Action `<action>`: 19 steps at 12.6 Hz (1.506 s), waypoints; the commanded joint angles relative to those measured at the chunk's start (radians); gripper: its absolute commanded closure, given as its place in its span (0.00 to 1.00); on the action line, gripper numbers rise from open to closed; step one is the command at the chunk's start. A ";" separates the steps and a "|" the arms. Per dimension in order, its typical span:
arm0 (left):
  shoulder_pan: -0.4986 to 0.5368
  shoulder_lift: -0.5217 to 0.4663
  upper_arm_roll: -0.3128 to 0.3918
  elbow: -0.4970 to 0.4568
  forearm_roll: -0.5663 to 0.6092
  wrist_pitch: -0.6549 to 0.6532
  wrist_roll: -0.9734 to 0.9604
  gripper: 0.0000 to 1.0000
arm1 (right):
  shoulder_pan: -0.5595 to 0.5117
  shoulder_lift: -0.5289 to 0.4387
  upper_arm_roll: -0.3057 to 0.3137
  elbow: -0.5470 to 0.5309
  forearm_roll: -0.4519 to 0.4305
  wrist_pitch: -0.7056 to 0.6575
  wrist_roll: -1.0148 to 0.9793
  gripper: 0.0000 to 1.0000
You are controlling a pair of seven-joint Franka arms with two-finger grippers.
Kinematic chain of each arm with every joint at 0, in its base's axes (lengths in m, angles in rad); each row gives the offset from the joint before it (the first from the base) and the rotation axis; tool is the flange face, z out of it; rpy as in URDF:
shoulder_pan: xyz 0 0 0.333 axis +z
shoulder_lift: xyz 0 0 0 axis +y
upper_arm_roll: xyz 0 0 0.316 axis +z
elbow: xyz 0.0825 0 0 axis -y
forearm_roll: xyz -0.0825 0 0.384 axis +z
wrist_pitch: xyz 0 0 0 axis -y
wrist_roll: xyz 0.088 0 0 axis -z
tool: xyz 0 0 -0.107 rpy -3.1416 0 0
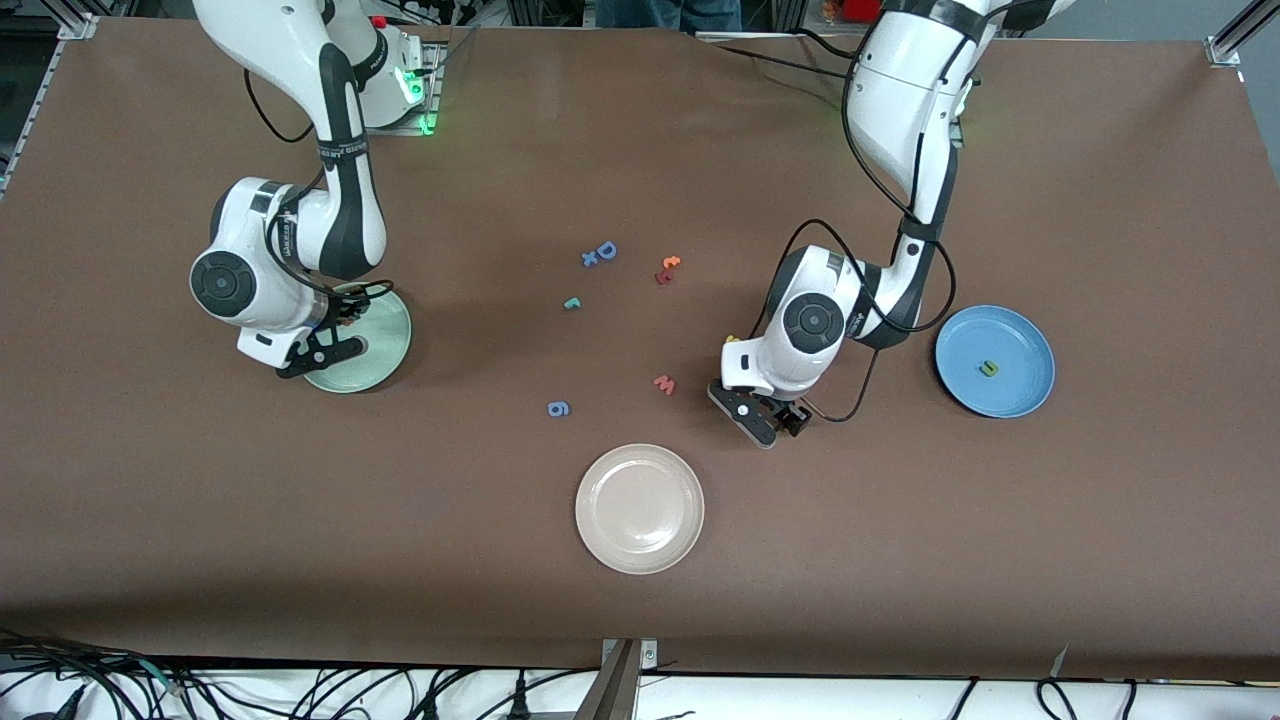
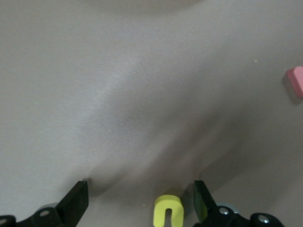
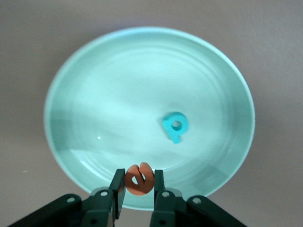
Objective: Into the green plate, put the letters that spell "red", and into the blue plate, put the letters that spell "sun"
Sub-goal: 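Drop the orange e on the green plate while the left gripper lifts yellow u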
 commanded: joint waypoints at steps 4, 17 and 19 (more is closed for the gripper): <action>-0.013 -0.061 0.011 -0.100 -0.032 0.003 0.025 0.03 | -0.029 0.054 0.037 -0.024 0.063 0.027 -0.027 0.98; -0.010 -0.041 0.011 -0.081 -0.040 0.028 0.023 0.44 | -0.061 0.033 0.113 0.313 0.048 -0.371 0.252 0.01; -0.010 -0.041 0.011 -0.081 -0.040 0.028 0.023 0.55 | 0.000 0.031 0.114 0.352 0.037 -0.405 0.397 0.01</action>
